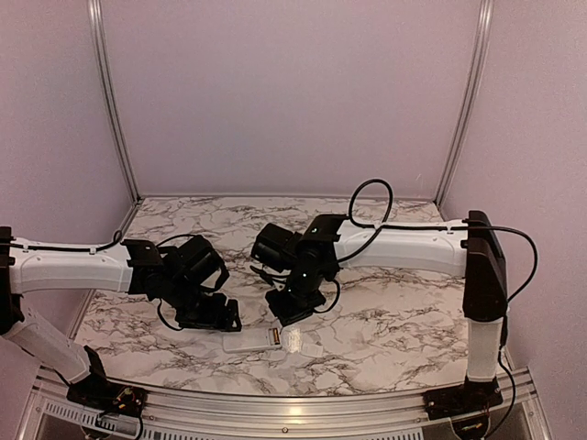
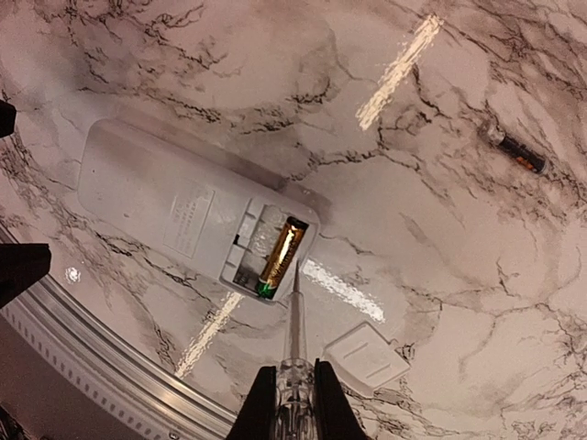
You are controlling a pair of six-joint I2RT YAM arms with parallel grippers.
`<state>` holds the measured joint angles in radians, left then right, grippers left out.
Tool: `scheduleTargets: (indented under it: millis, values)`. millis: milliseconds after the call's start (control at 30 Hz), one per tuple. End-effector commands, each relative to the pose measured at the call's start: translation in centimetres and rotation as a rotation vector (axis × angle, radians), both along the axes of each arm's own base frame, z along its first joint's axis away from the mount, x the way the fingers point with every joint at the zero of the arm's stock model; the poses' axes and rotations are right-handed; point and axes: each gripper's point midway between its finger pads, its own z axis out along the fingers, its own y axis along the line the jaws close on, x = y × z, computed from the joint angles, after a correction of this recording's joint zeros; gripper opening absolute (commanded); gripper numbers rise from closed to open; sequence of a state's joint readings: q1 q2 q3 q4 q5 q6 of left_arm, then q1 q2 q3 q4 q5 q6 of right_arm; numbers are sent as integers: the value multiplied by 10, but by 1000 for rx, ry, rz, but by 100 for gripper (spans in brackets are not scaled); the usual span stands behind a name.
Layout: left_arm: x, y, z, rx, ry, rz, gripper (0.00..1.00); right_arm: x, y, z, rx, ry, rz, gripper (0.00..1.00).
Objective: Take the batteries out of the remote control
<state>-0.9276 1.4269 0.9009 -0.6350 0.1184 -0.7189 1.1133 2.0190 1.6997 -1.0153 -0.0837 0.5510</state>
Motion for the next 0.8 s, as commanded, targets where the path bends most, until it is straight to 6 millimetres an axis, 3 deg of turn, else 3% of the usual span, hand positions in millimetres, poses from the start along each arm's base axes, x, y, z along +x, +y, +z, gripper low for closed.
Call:
scheduleTargets:
  millis: [0, 200, 467, 767]
  values:
    - [0, 8, -10, 37, 11, 21, 85, 4, -2, 1, -36, -24, -5, 0]
    - [0, 8, -11, 35, 11, 21, 84, 4, 0, -1, -43, -20, 4, 0]
    - [-1, 9, -17, 43, 18, 17, 83, 6, 4, 23, 15, -41, -11, 0]
    - [-1, 5, -20, 28, 33, 6, 83, -1, 12, 17, 55, -3, 0, 0]
